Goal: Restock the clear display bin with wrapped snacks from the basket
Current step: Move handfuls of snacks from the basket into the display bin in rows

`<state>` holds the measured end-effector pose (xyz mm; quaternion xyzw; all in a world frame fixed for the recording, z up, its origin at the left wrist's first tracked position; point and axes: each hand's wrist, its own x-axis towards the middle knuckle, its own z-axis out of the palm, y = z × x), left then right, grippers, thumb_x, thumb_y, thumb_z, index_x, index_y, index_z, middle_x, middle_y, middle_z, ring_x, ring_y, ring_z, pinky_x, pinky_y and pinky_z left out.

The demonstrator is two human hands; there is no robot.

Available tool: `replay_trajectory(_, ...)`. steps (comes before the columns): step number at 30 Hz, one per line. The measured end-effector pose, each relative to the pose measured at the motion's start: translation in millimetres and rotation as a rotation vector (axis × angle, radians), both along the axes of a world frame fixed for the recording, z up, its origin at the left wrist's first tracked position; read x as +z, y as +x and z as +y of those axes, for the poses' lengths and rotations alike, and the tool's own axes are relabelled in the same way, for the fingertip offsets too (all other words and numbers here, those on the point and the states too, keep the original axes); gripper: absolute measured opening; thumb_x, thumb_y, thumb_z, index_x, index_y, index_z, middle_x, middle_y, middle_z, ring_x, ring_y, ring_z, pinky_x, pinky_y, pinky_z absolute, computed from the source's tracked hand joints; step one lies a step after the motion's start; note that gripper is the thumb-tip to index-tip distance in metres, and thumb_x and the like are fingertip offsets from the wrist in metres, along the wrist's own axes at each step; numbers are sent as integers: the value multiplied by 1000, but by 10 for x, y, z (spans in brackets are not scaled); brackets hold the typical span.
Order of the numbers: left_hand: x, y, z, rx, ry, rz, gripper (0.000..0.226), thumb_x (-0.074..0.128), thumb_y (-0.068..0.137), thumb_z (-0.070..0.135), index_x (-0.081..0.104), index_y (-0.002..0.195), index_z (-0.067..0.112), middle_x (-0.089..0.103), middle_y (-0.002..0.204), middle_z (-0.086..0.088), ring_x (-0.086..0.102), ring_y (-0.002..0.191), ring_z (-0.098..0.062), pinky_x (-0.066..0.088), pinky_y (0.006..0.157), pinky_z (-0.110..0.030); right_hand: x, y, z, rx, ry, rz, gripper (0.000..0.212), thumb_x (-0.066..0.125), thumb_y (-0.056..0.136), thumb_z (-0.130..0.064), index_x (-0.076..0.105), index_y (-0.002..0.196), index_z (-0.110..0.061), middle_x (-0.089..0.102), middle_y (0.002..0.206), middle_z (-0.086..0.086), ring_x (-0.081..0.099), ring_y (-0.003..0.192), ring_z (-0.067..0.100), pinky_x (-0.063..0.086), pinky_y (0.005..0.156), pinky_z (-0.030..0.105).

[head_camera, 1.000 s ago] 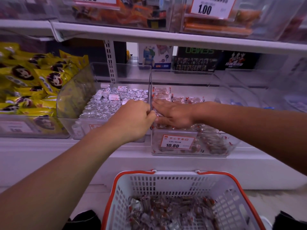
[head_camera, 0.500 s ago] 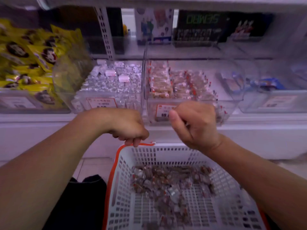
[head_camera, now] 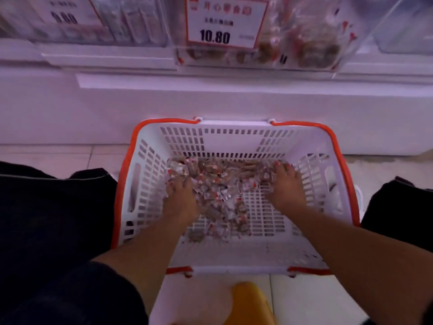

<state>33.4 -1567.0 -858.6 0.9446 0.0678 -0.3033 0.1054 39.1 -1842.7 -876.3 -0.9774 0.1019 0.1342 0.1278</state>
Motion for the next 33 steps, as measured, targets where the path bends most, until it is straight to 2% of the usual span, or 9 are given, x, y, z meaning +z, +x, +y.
replay_trajectory(6, -356, 446, 47, 219, -59, 30, 92, 77, 80, 21, 17, 150, 25, 1, 159, -12, 15, 143, -44, 32, 112, -53, -210, 396, -59, -77, -53, 135, 87, 73, 70, -21, 26, 143, -12, 25, 146, 23, 27, 135, 44, 37, 109, 49)
replay_trajectory(10, -516, 461, -10, 264, 12, -10, 81, 73, 80, 8, 26, 145, 20, 17, 152, -21, 23, 136, -45, 34, 109, -52, -432, 402, 45, -176, 82, 133, 70, 78, 75, -32, 41, 131, -14, 39, 130, 22, 54, 110, 43, 48, 91, 44)
replay_trajectory(15, -657, 440, -30, 189, -11, -34, 60, 72, 85, 11, 42, 135, 25, 16, 152, -19, 26, 134, -44, 38, 108, -48, -628, 380, 58, -173, 121, 120, 59, 69, 81, -22, 45, 135, -19, 45, 124, 20, 57, 103, 41, 48, 84, 38)
replay_trajectory(19, -750, 374, 22, 166, -124, -106, 54, 67, 86, 2, 48, 134, 20, 23, 147, -17, 43, 121, -40, 46, 94, -40, -604, 457, 49, -154, 138, 30, 14, 68, 82, -22, 58, 90, -16, 61, 80, 7, 61, 81, 36, 37, 63, 28)
replay_trajectory(22, -794, 333, 51, 200, -235, -189, 44, 60, 87, 0, 54, 129, 13, 37, 139, -19, 51, 113, -38, 40, 83, -31, -578, 411, 79, -252, 238, -43, 34, 72, 79, -37, 50, 59, -20, 49, 47, -6, 57, 55, 17, 31, 48, 24)
replay_trajectory(24, -809, 324, 42, 230, -246, -203, 37, 59, 87, 1, 58, 123, 10, 45, 134, -19, 53, 112, -37, 38, 81, -29, -538, 359, 123, -381, 432, -20, 34, 77, 76, -40, 58, 56, -20, 57, 44, -6, 58, 45, 6, 36, 39, 14)
replay_trajectory(26, -803, 318, 18, 302, -286, -175, 25, 60, 87, 2, 60, 111, 8, 59, 118, -19, 59, 97, -33, 44, 73, -30, -505, 313, 144, -597, 761, 105, 15, 82, 73, -20, 69, 66, -14, 69, 56, 1, 69, 51, 13, 56, 48, 24)
replay_trajectory(29, -837, 266, 38, 391, -322, -143, 18, 59, 86, 0, 59, 102, 7, 63, 97, -16, 56, 81, -29, 38, 59, -27, -408, 267, 142, -821, 1093, 335, 10, 76, 74, 1, 67, 74, -3, 70, 71, 16, 72, 61, 27, 60, 55, 36)
replay_trajectory(33, -851, 95, 128, 220, -356, -108, 19, 62, 85, 0, 63, 103, 6, 65, 103, -14, 60, 96, -34, 51, 78, -33, -304, 264, 180, -722, 1256, 698, 8, 66, 88, 1, 62, 90, -5, 70, 81, 9, 72, 69, 18, 61, 57, 30)
